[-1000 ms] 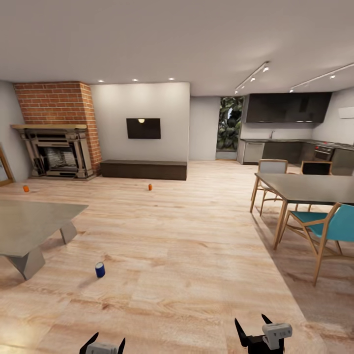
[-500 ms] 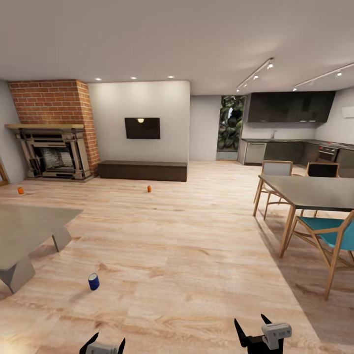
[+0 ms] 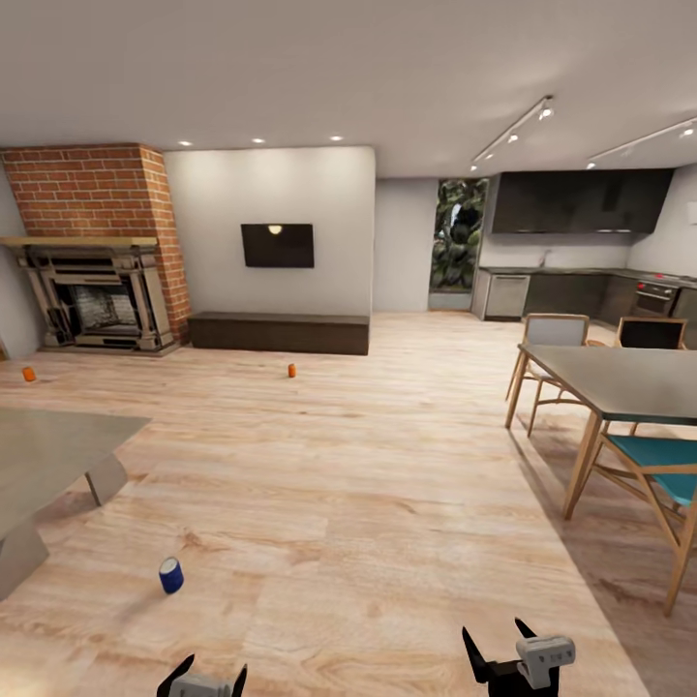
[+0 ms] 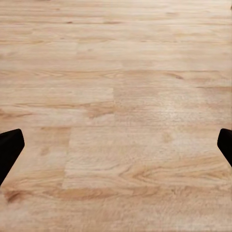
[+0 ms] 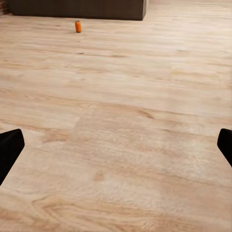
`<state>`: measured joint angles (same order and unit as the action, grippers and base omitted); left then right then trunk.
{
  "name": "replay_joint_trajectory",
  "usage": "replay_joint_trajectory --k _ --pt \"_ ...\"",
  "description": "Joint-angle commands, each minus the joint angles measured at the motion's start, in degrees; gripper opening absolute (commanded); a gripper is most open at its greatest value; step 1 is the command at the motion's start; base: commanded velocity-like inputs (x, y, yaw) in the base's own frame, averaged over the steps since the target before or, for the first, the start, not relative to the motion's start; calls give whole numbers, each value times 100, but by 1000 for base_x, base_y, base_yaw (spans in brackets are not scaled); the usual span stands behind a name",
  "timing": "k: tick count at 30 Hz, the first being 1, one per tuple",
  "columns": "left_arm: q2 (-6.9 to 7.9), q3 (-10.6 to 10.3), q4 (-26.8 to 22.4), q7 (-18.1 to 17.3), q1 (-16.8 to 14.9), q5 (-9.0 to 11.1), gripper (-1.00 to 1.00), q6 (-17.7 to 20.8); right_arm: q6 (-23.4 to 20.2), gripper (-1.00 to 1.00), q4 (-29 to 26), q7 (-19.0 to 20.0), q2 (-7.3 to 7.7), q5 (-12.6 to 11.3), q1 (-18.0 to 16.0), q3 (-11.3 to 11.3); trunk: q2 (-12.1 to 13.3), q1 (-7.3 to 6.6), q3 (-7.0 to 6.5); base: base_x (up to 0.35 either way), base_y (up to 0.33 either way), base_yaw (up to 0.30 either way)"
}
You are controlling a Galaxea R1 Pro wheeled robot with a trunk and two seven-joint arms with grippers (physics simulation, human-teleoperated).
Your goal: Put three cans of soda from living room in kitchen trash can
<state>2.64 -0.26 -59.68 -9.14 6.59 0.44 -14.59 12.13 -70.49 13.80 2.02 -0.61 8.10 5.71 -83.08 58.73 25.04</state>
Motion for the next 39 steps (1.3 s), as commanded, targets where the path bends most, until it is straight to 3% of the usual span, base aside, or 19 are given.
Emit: replay_joint_trajectory --k 1,27,39 --pt "0 0 0 0 0 0 100 0 0 100 0 0 0 0 0 0 0 0 9 318 0 0" --pt "0 -4 0 0 0 0 100 0 0 100 0 8 0 -2 -1 -1 0 0 176 308 0 -3" --pt "0 4 0 0 0 0 100 0 0 100 0 9 0 -8 -1 1 0 0 177 293 0 -204"
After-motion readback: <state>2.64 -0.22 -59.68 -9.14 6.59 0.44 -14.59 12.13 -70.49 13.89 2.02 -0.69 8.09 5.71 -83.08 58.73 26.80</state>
